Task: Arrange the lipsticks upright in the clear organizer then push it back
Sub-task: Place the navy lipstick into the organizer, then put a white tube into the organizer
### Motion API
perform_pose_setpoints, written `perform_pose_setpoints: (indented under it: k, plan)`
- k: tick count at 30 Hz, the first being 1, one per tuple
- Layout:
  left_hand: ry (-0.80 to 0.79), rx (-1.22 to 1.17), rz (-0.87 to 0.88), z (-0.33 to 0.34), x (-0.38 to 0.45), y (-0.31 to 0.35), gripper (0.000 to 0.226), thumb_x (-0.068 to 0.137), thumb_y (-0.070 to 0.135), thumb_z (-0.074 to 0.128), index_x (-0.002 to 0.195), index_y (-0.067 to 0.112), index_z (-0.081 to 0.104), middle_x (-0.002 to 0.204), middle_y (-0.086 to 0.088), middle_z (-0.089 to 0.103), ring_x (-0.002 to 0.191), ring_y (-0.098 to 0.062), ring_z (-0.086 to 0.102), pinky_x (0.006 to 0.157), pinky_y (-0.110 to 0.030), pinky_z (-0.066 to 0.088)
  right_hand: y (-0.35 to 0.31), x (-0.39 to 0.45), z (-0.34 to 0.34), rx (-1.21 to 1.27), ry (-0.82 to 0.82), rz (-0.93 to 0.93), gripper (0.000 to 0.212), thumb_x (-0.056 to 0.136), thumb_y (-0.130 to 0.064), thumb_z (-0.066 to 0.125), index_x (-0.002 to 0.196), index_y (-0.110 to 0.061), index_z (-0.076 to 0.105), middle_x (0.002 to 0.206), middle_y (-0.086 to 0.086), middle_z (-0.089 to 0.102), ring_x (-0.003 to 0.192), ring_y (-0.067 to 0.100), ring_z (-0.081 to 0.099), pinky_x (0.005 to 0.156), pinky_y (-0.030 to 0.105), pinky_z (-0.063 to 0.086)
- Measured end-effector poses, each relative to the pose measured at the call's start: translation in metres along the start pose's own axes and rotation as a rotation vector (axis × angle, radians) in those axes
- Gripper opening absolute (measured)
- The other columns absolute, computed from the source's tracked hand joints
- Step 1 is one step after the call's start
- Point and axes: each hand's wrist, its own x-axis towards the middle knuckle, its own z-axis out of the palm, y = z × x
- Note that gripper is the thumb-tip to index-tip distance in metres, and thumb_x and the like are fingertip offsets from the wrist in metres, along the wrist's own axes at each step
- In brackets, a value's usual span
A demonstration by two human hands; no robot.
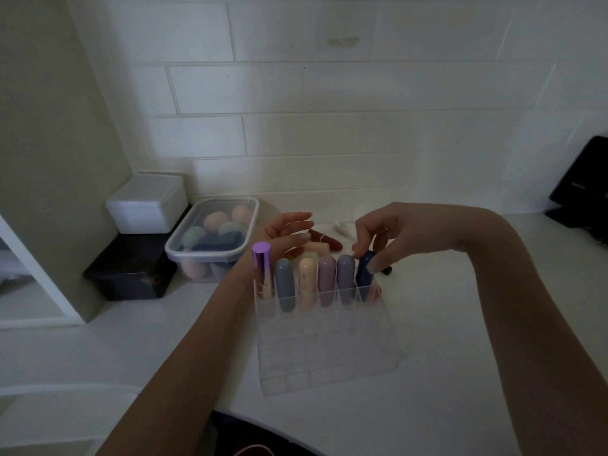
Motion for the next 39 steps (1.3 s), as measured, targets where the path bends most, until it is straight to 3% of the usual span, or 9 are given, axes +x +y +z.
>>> perform_pose_setpoints:
  k: [4, 10, 14, 18, 24, 27, 34, 37, 39]
  plan:
    - [0.012, -0.058, 0.016, 0.003, -0.002, 0.0, 0.03, 0.089, -0.008, 0.048, 0.095, 0.018, 0.059, 0.073, 0.011, 0.075, 0.069, 0.001, 0.07, 0.058, -0.014, 0.052, 0.008, -0.001, -0.001, 0.031, 0.034, -0.022, 0.007, 0.087, -0.021, 0.064, 0.09, -0.022, 0.07, 0.095, 0.0, 0.071, 0.078, 0.006, 0.061, 0.069, 0.022, 0.049]
    - [0.181, -0.025, 0.034, 0.003, 0.005, -0.005, 0.03, 0.085, -0.009, 0.053, 0.081, 0.019, 0.062, 0.084, 0.005, 0.063, 0.066, 0.0, 0.063, 0.064, -0.016, 0.049, 0.055, 0.043, 0.016, 0.242, 0.755, -0.057, 0.024, 0.096, -0.022, 0.051, 0.116, -0.028, 0.062, 0.112, -0.012, 0.062, 0.101, 0.007, 0.058, 0.092, 0.029, 0.047]
    - [0.189, -0.066, 0.034, 0.002, 0.007, -0.006, 0.033, 0.084, -0.012, 0.051, 0.077, 0.018, 0.063, 0.076, 0.007, 0.065, 0.061, 0.002, 0.064, 0.06, -0.014, 0.051, 0.099, 0.084, 0.045, 0.065, 0.544, 0.185, 0.029, 0.094, -0.036, 0.049, 0.121, -0.041, 0.058, 0.137, -0.01, 0.054, 0.123, 0.014, 0.049, 0.108, 0.041, 0.039]
    - [0.181, -0.056, 0.037, 0.001, 0.009, -0.006, 0.034, 0.084, -0.013, 0.05, 0.077, 0.017, 0.064, 0.065, 0.013, 0.069, 0.062, 0.0, 0.064, 0.059, -0.015, 0.052, 0.108, 0.096, 0.05, -0.106, 0.537, 0.294, 0.026, 0.094, -0.037, 0.049, 0.113, -0.034, 0.066, 0.13, -0.003, 0.061, 0.119, 0.021, 0.055, 0.102, 0.039, 0.042]
    - [0.116, -0.05, 0.01, 0.009, 0.007, -0.001, 0.03, 0.086, -0.013, 0.047, 0.08, 0.014, 0.06, 0.082, -0.001, 0.061, 0.073, -0.008, 0.062, 0.06, -0.013, 0.053, 0.108, 0.096, 0.054, 0.154, 0.746, 0.177, 0.023, 0.088, -0.008, 0.058, 0.104, -0.015, 0.072, 0.115, 0.007, 0.068, 0.108, 0.017, 0.06, 0.093, 0.021, 0.04]
    - [0.097, -0.067, 0.031, 0.013, -0.001, 0.003, 0.029, 0.087, -0.015, 0.044, 0.08, 0.01, 0.059, 0.07, 0.004, 0.069, 0.064, -0.01, 0.069, 0.061, -0.014, 0.055, 0.102, 0.094, 0.055, 0.153, 0.737, 0.127, 0.029, 0.084, -0.002, 0.062, 0.111, -0.012, 0.068, 0.115, 0.007, 0.067, 0.107, 0.016, 0.059, 0.094, 0.021, 0.04]
    - [0.083, -0.113, 0.043, -0.001, -0.038, 0.013, 0.026, 0.091, 0.026, 0.044, 0.098, 0.023, 0.07, 0.102, 0.005, 0.074, 0.106, -0.011, 0.066, 0.097, -0.025, 0.049, 0.087, 0.09, 0.059, 0.196, 0.824, 0.037, 0.024, 0.081, -0.005, 0.064, 0.103, -0.014, 0.07, 0.101, 0.001, 0.069, 0.095, 0.016, 0.061, 0.081, 0.021, 0.048]
    - [0.224, -0.017, -0.021, 0.001, -0.062, 0.01, 0.028, 0.077, 0.042, 0.055, 0.097, 0.027, 0.068, 0.108, 0.006, 0.072, 0.102, -0.008, 0.066, 0.091, -0.026, 0.051, 0.068, 0.086, 0.05, 0.263, 0.884, -0.005, 0.019, 0.084, -0.015, 0.064, 0.102, -0.02, 0.069, 0.098, -0.008, 0.066, 0.092, 0.01, 0.063, 0.072, 0.017, 0.048]
    - [0.367, 0.054, -0.1, 0.003, -0.074, 0.003, 0.018, 0.079, 0.043, 0.061, 0.091, 0.03, 0.066, 0.11, 0.004, 0.07, 0.095, -0.005, 0.064, 0.084, -0.027, 0.05, 0.051, 0.078, 0.042, 0.283, 0.903, -0.062, 0.021, 0.084, -0.018, 0.065, 0.105, -0.019, 0.068, 0.102, -0.005, 0.068, 0.09, 0.015, 0.066, 0.078, 0.027, 0.055]
